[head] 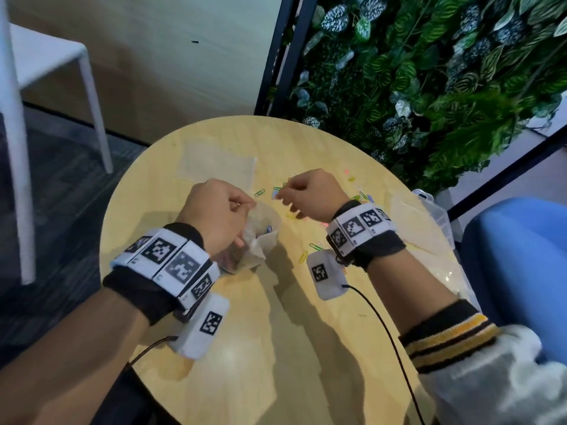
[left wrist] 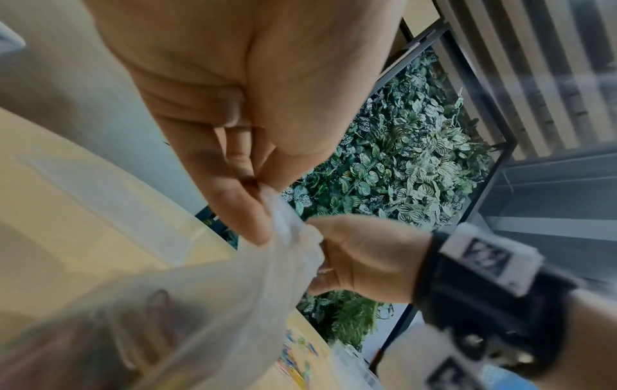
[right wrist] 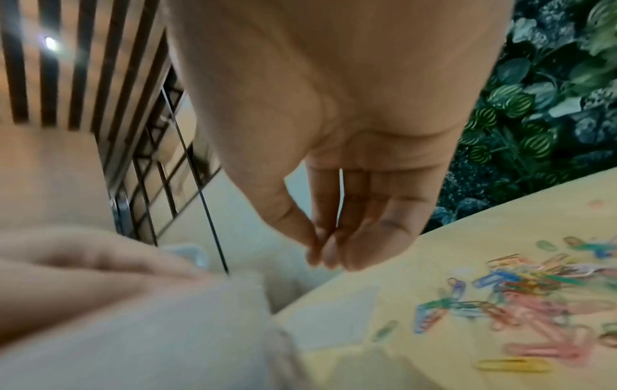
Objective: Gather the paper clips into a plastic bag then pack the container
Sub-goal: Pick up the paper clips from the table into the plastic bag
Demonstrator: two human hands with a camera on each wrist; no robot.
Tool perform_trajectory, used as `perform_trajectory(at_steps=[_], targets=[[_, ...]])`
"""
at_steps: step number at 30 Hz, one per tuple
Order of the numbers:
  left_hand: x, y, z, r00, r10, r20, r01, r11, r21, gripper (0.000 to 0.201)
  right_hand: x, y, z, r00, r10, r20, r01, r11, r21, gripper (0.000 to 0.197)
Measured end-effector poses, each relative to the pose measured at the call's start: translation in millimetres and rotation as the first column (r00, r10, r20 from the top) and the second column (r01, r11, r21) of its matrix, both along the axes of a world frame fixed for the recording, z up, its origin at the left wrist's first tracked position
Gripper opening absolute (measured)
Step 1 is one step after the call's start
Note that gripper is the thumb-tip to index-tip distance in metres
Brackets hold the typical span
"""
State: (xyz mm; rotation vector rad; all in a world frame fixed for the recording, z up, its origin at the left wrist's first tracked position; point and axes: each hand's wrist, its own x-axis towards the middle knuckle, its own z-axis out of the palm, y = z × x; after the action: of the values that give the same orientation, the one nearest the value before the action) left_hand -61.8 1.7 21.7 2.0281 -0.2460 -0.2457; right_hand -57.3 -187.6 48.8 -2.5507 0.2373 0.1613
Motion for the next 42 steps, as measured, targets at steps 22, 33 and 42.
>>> perform_trajectory(at_steps=[22,33,42], targets=[[6.9,-12.1,-0.1,1.000,0.014,0.015,-0.014,0.998,0.054,0.015,-4.5,-76.3,-87.6,0.988,0.053,-0.146,-0.127,0.823,-0.554,0.029],[1.9,-35.4,4.3,0.998,-0.050,-0.026,0.050,0.999,0.000,0.014,-43.5,-124.2,-55.7,0.801,-0.598,-0.030,0.578,0.760,0.296,0.018],[-2.6,-53.0,4.0,0.989,-0.097,-0.108,0.107,0.991,0.086,0.025,-54.2,-56.3,-1.1,0.896,-0.275,-0.349,0.393,0.124,0.911,0.011]])
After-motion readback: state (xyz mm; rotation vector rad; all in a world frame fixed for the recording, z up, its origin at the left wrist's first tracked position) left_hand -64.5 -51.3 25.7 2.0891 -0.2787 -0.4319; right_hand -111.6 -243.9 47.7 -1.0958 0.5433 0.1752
